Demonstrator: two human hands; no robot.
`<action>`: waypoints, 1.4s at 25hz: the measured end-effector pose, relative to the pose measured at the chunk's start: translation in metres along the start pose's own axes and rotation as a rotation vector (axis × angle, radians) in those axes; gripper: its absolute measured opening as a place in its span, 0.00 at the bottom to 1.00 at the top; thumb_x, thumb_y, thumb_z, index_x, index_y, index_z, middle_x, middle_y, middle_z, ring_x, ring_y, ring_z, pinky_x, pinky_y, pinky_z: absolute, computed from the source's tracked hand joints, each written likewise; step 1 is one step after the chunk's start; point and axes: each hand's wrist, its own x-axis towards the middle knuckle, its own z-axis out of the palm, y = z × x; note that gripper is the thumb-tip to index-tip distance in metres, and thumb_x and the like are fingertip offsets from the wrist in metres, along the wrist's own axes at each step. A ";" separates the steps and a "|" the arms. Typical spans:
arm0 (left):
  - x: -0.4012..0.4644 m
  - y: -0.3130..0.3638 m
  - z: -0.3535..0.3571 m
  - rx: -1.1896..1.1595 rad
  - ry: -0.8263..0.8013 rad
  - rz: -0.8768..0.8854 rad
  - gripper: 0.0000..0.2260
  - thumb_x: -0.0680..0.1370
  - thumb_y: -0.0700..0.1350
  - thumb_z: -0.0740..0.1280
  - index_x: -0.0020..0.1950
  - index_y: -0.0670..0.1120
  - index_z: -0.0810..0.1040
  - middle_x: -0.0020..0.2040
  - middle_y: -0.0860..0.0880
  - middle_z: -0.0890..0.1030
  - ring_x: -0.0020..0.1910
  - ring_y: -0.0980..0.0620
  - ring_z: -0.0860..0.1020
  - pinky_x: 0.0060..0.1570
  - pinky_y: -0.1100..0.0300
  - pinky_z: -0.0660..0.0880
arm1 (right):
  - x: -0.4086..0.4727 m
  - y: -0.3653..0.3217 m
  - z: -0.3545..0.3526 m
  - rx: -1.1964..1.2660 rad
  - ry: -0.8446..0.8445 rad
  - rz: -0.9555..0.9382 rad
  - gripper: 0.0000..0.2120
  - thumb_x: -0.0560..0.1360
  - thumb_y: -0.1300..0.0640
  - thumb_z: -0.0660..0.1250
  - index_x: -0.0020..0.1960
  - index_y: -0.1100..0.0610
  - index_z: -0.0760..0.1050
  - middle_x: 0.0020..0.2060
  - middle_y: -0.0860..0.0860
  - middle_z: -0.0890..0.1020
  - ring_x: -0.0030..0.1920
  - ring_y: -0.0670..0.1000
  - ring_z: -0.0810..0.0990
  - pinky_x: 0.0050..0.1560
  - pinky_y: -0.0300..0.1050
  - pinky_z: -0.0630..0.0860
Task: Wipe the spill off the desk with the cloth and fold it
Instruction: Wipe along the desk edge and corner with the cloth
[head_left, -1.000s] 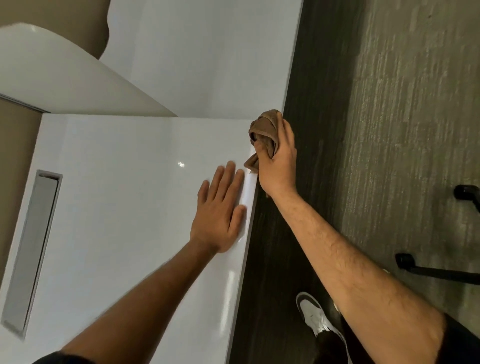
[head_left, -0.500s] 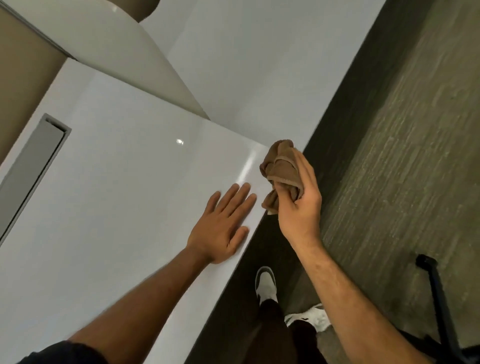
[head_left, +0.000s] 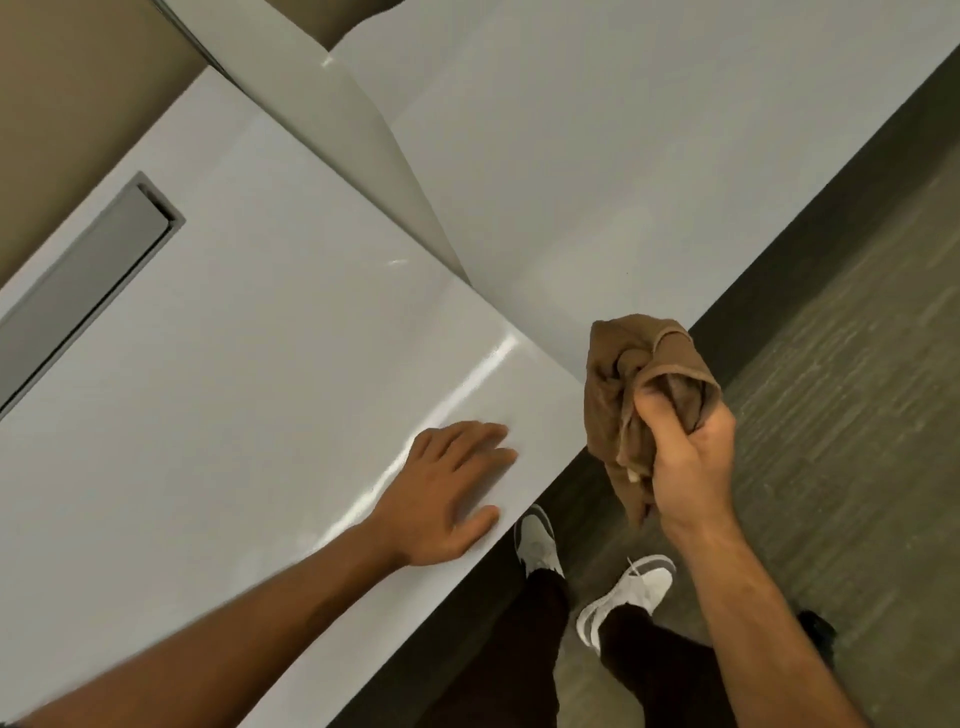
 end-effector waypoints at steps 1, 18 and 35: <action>0.011 -0.001 -0.006 -0.048 0.060 -0.016 0.26 0.81 0.57 0.63 0.78 0.51 0.70 0.80 0.49 0.68 0.79 0.47 0.66 0.73 0.42 0.65 | 0.009 -0.005 -0.005 -0.004 -0.039 0.015 0.12 0.73 0.48 0.74 0.55 0.38 0.81 0.48 0.41 0.86 0.50 0.46 0.85 0.47 0.35 0.81; 0.121 -0.018 -0.001 0.088 0.295 -0.767 0.37 0.83 0.65 0.52 0.86 0.52 0.39 0.86 0.55 0.39 0.85 0.52 0.38 0.81 0.47 0.38 | 0.206 0.030 0.006 -0.308 -0.575 0.206 0.16 0.76 0.56 0.74 0.53 0.36 0.75 0.41 0.28 0.83 0.46 0.32 0.82 0.42 0.24 0.76; 0.124 -0.012 -0.008 0.104 0.273 -0.786 0.39 0.81 0.67 0.48 0.86 0.48 0.43 0.87 0.49 0.43 0.86 0.49 0.40 0.82 0.48 0.38 | 0.209 0.065 0.086 -0.289 -0.927 0.296 0.29 0.81 0.61 0.67 0.79 0.48 0.64 0.67 0.45 0.76 0.60 0.40 0.76 0.58 0.31 0.75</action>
